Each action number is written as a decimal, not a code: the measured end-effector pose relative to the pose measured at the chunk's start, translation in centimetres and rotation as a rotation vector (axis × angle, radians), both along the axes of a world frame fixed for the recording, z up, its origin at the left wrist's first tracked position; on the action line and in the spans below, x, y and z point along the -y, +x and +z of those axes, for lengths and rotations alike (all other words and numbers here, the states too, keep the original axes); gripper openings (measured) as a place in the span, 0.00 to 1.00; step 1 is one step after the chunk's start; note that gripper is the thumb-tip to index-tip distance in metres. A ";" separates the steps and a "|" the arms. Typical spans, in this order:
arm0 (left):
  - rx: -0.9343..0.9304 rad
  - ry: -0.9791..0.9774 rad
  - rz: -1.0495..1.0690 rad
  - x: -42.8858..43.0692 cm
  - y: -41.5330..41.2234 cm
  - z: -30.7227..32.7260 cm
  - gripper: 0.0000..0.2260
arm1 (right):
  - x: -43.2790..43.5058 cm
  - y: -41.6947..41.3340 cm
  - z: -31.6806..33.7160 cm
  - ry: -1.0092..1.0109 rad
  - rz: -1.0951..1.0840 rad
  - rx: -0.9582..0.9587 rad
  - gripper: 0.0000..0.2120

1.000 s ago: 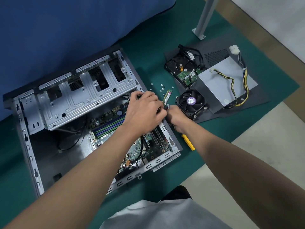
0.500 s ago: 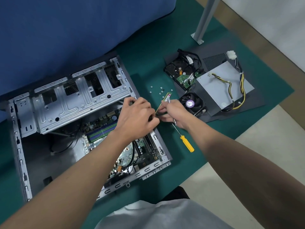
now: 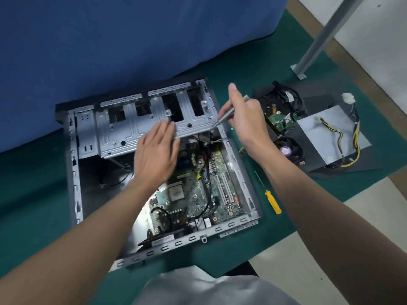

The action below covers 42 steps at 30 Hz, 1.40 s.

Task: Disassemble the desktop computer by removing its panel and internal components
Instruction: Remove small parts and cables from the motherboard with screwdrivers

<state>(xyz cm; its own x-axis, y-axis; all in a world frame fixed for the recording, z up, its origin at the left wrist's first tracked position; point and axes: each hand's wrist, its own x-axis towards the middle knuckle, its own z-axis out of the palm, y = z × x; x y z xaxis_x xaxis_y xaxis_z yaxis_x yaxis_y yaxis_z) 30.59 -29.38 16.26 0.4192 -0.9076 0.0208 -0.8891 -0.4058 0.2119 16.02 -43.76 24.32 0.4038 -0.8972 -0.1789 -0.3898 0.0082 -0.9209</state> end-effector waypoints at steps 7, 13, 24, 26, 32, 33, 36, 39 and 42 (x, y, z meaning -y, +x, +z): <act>0.093 0.139 -0.035 -2.7 5.9 0.5 0.29 | -5.3 3.2 -3.2 0.006 0.333 -0.208 0.24; -0.031 0.196 -0.087 -2.8 8.0 0.2 0.30 | -6.6 4.4 -7.6 -0.029 0.363 -0.386 0.21; -0.295 0.386 -0.124 -1.6 9.5 1.0 0.32 | -5.6 5.2 -11.4 -0.143 -0.047 -0.578 0.07; -0.352 0.420 -0.134 -1.5 9.9 1.1 0.31 | -5.4 5.5 -11.1 -0.206 -0.077 -0.592 0.07; -0.430 0.443 -0.149 -1.2 10.2 1.2 0.30 | -4.7 5.7 -10.8 -0.261 0.053 -0.651 0.10; -0.439 0.444 -0.148 -1.2 10.2 1.3 0.30 | -4.7 5.7 -10.8 -0.293 0.103 -0.679 0.10; -0.444 0.444 -0.147 -1.3 10.2 1.3 0.30 | -4.6 5.8 -10.8 -0.335 0.212 -0.762 0.11; -0.438 0.439 -0.147 -1.3 10.1 1.4 0.31 | -4.5 5.9 -10.7 -0.348 0.260 -0.810 0.12; -0.442 0.441 -0.142 -1.3 10.0 1.4 0.31 | -4.2 6.0 -10.8 -0.358 0.263 -0.827 0.12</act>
<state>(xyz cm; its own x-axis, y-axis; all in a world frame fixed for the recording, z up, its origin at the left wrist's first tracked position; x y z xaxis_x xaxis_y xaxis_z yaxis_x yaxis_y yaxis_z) 40.59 -28.08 17.64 0.1776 -0.8389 -0.5145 -0.8073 -0.4231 0.4114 22.06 -39.53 13.48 0.4693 -0.8524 -0.2305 -0.8708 -0.4034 -0.2811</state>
